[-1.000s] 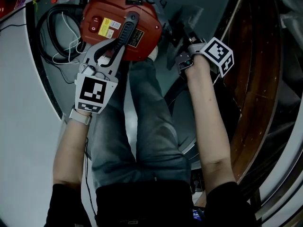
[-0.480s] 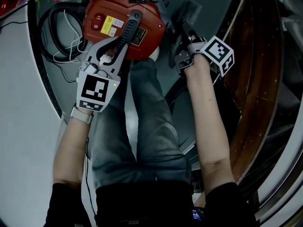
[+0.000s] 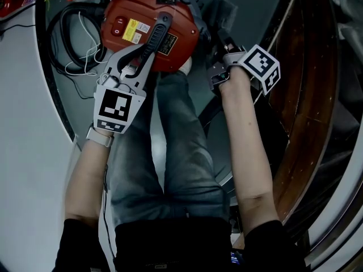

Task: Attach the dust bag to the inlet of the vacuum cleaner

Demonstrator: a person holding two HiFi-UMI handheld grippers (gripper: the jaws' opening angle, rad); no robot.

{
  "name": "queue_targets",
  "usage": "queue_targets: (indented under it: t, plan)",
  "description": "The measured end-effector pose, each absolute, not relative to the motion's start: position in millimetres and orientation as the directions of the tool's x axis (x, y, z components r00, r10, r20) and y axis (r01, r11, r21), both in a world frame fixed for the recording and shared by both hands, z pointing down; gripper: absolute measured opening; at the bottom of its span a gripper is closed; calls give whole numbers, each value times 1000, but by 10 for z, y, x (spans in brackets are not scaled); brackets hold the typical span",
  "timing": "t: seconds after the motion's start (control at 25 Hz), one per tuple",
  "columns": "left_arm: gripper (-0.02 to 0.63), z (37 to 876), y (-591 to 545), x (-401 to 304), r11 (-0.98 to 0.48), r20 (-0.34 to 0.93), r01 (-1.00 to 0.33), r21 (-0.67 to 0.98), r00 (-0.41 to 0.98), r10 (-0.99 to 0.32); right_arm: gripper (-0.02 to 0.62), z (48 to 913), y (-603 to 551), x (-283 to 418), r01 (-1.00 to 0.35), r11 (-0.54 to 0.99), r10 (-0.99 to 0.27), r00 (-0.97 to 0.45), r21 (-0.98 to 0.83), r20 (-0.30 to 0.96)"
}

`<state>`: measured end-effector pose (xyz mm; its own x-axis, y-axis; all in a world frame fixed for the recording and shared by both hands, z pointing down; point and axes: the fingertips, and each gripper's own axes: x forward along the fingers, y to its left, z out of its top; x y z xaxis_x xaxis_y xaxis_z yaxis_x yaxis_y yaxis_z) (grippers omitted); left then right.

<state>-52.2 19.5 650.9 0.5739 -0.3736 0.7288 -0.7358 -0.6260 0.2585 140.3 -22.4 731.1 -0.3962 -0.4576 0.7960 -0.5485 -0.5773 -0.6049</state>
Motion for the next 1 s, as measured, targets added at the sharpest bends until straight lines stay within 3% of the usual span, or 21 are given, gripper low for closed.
queue_targets:
  t: [0.56, 1.0]
  plan:
    - [84, 6473, 245, -499, -652, 720, -698, 297, 612, -328, 75, 7303, -275, 1472, -623, -544, -462, -337, -562, 820]
    - [91, 5849, 95, -434, -612, 659, -714, 341, 646, -386, 78, 6513, -213, 1360, -671, -409, -526, -380, -619, 760]
